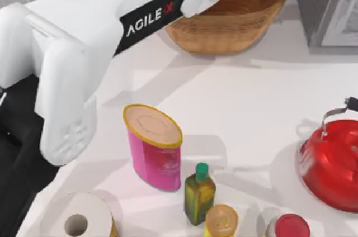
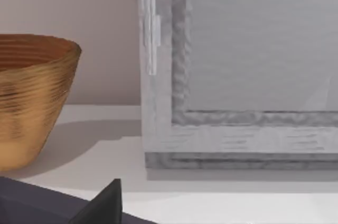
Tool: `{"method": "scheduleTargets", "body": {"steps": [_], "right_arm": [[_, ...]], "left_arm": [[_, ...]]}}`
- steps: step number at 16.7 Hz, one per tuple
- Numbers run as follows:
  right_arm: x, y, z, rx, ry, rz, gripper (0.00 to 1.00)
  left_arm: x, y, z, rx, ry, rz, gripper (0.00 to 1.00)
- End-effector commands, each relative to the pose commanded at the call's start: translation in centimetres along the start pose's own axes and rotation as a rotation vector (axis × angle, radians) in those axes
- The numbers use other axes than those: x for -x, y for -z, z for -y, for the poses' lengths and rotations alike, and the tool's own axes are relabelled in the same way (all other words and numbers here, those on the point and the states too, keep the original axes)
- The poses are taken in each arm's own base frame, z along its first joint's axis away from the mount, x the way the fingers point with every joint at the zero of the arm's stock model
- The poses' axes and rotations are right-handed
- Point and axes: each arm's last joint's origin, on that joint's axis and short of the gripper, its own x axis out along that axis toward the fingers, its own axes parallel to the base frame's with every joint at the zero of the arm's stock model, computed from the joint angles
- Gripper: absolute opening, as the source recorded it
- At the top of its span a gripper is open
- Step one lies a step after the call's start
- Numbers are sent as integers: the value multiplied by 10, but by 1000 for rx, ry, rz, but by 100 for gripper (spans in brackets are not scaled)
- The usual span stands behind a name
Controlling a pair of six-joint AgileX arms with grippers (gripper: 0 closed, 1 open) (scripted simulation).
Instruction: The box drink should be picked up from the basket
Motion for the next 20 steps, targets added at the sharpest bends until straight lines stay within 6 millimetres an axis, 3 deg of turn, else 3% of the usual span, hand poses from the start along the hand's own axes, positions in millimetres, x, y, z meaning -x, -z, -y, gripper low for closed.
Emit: {"method": "scheduleTargets", "body": {"steps": [7, 10, 15, 20], "right_arm": [[0, 0, 0, 0, 0, 0, 100], [0, 0, 0, 0, 0, 0, 100], [0, 0, 0, 0, 0, 0, 100], [0, 0, 0, 0, 0, 0, 100]], "left_arm": [[0, -3, -2, -3, -1, -2, 0], [3, -14, -17, -13, -1, -13, 0], [24, -58, -78, -19, -4, -24, 0], [87, -106, -167, -12, -7, -13, 0]]}}
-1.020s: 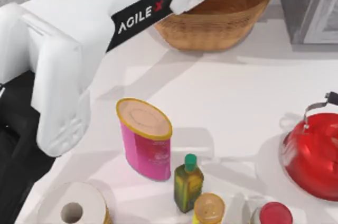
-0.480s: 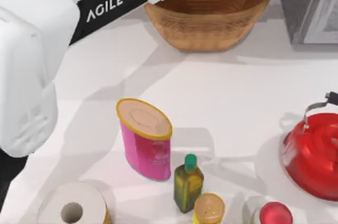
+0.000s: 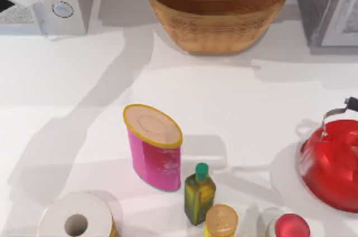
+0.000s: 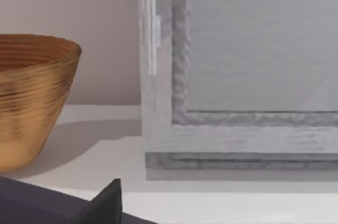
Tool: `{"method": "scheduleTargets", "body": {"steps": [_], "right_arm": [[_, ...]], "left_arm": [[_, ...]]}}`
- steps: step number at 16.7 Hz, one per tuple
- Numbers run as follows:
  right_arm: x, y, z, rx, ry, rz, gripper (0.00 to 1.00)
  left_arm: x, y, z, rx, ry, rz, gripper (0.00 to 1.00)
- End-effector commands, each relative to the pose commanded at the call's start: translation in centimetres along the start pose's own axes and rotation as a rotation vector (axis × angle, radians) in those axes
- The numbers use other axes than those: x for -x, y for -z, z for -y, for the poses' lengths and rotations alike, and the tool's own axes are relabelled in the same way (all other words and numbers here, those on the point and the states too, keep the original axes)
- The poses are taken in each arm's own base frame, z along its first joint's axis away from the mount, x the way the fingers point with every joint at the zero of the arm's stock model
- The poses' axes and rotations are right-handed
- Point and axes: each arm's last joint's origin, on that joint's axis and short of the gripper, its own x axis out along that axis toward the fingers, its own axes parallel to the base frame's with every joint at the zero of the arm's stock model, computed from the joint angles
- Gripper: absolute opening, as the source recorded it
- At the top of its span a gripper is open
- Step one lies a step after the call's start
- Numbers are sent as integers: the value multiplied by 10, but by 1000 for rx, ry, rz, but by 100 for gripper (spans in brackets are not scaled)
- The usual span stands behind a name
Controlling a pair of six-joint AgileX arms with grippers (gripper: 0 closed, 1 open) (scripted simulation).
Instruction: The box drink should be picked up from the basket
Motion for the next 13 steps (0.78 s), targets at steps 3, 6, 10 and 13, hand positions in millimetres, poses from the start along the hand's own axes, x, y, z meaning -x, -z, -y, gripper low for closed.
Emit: {"method": "scheduleTargets", "body": {"steps": [3, 6, 10, 13], "right_arm": [[0, 0, 0, 0, 0, 0, 100], [0, 0, 0, 0, 0, 0, 100], [0, 0, 0, 0, 0, 0, 100], [0, 0, 0, 0, 0, 0, 100]], "left_arm": [[58, -7, -56, 2, -1, 5, 0], [123, 10, -104, 4, -4, 6, 0], [201, 67, -144, 4, -7, 3, 0], [241, 123, -160, 4, -9, 6, 0]]}}
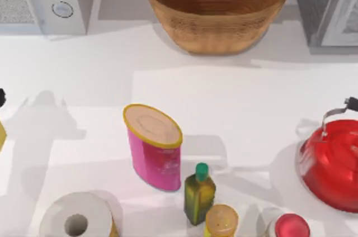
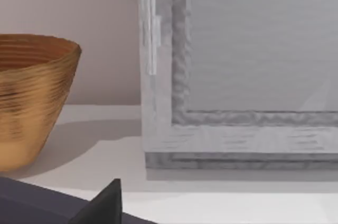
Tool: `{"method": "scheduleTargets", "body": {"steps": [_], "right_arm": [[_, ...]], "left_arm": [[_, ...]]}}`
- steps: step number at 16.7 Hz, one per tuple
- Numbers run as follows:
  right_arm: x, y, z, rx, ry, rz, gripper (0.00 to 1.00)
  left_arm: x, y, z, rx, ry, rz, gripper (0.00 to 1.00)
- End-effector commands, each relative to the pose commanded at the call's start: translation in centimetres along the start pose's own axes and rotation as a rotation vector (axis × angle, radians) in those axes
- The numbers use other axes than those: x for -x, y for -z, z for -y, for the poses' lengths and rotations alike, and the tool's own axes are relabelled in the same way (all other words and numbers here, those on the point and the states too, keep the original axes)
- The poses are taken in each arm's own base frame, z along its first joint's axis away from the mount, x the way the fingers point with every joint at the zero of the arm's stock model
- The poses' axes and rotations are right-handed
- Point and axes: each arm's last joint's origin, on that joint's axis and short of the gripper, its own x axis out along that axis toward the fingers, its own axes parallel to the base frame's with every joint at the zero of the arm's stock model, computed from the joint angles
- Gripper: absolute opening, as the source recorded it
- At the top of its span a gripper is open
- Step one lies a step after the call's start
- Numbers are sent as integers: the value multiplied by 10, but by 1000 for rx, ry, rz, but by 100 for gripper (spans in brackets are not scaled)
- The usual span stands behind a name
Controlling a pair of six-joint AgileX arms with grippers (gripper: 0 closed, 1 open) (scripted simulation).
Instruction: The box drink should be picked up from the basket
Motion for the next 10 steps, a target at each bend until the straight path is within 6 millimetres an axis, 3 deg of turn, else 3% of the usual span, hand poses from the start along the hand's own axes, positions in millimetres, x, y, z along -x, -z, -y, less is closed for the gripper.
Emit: {"method": "scheduleTargets", "body": {"steps": [5, 8, 10], "right_arm": [[0, 0, 0, 0, 0, 0, 100], [0, 0, 0, 0, 0, 0, 100], [0, 0, 0, 0, 0, 0, 100]], "left_arm": [[25, 80, -11, -3, -6, 0, 0], [27, 103, -13, -5, -8, 4, 0], [27, 106, -13, -5, -9, 4, 0]]}}
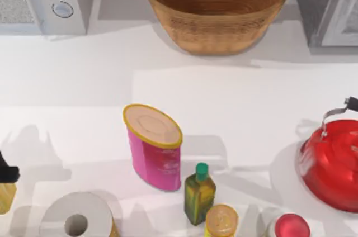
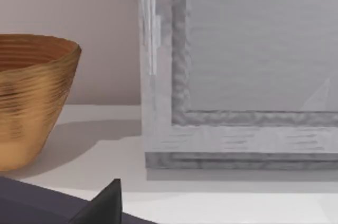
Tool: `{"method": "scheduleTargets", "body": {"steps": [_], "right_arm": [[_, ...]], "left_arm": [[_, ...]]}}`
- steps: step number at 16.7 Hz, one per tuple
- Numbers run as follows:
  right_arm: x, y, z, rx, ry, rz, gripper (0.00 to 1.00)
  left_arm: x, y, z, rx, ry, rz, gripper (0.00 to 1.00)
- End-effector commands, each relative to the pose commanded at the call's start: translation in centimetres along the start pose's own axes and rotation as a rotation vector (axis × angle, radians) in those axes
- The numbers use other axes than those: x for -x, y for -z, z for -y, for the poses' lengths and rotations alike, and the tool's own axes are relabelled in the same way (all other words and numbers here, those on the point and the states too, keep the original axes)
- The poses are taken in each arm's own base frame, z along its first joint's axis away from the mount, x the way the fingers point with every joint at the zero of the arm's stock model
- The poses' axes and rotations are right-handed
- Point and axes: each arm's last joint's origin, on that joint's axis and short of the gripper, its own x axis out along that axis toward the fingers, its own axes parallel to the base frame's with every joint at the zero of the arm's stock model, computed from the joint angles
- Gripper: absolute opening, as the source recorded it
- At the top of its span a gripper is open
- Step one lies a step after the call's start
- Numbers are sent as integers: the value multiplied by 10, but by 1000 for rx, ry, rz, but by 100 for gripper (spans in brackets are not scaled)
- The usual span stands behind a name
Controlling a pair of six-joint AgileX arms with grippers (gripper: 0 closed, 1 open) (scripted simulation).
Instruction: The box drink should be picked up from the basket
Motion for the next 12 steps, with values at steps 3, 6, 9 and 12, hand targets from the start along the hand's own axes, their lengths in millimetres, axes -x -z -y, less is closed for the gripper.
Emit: {"method": "scheduleTargets", "body": {"steps": [3, 6, 9, 12], "right_arm": [[0, 0, 0, 0, 0, 0, 100], [0, 0, 0, 0, 0, 0, 100], [0, 0, 0, 0, 0, 0, 100], [0, 0, 0, 0, 0, 0, 100]], "left_arm": [[0, 0, 0, 0, 0, 0, 0], [-1, 0, 0, -3, -5, -8, 0], [-6, -2, -2, -6, -39, -21, 0], [-16, -13, -7, -9, -104, 1, 0]]}}
